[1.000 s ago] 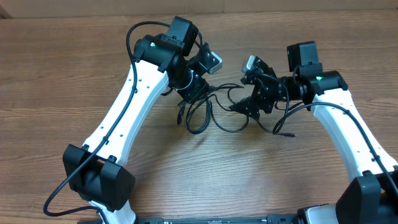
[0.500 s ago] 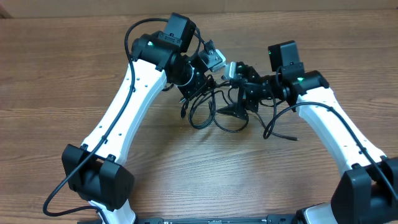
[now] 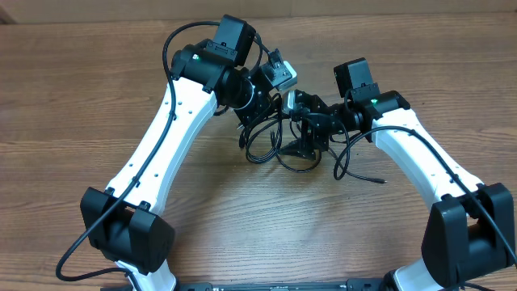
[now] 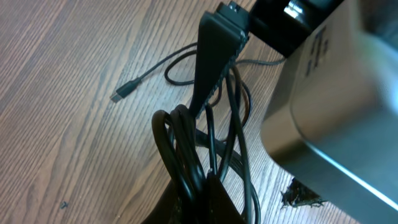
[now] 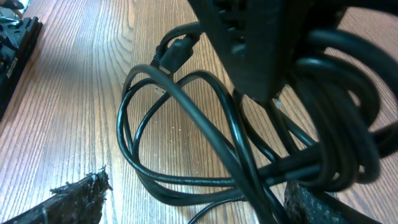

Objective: Untangle cables

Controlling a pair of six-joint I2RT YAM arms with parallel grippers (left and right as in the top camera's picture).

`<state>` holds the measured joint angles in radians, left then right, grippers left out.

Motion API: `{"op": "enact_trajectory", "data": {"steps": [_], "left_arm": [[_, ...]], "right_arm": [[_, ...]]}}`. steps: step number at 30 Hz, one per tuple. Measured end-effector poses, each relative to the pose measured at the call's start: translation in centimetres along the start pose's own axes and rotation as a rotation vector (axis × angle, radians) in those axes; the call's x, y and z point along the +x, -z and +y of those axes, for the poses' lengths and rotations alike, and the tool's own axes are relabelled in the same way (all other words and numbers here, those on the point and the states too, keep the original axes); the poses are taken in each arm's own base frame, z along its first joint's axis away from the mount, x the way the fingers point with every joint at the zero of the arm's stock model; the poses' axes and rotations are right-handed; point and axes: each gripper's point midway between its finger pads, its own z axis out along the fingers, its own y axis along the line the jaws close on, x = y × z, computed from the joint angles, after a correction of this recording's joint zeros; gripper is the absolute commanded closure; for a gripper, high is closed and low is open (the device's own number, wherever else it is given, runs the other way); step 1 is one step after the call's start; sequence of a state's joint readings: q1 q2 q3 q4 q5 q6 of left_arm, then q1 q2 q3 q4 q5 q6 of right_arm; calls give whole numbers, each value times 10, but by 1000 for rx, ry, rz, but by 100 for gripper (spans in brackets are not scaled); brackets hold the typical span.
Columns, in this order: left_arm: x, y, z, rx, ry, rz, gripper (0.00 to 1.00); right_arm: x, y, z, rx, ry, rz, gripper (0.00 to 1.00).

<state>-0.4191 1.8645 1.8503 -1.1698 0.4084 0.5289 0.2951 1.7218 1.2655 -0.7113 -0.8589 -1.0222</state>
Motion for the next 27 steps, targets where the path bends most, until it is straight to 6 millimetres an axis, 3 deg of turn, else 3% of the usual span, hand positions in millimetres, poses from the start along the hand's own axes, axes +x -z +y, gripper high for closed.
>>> {"op": "enact_trajectory", "data": {"steps": [3,4,5,6,7,13,19,22,27], "left_arm": [[-5,2,1,-6,1,-18,96],[-7,3,2,-8,2,-24,96],[-8,4,2,-9,1,-29,96],[-10,5,2,-10,2,-33,96],[-11,5,2,-10,5,-37,96],[-13,6,6,-34,39,-43,96],[-9,9,26,-124,174,-33,96],[-3,16,48,-202,308,-38,96],[26,38,96,-343,630,-54,96]], "right_arm": [[0,0,0,0,1,-1,26],[0,0,0,1,4,0,42],[0,0,-1,3,9,0,74],[0,0,-1,5,4,2,92],[1,0,-1,6,4,4,96],[4,0,2,-4,-15,16,96],[8,0,8,-25,-46,31,96],[12,1,13,-39,-72,49,96],[25,2,19,-47,-116,111,96]]}}
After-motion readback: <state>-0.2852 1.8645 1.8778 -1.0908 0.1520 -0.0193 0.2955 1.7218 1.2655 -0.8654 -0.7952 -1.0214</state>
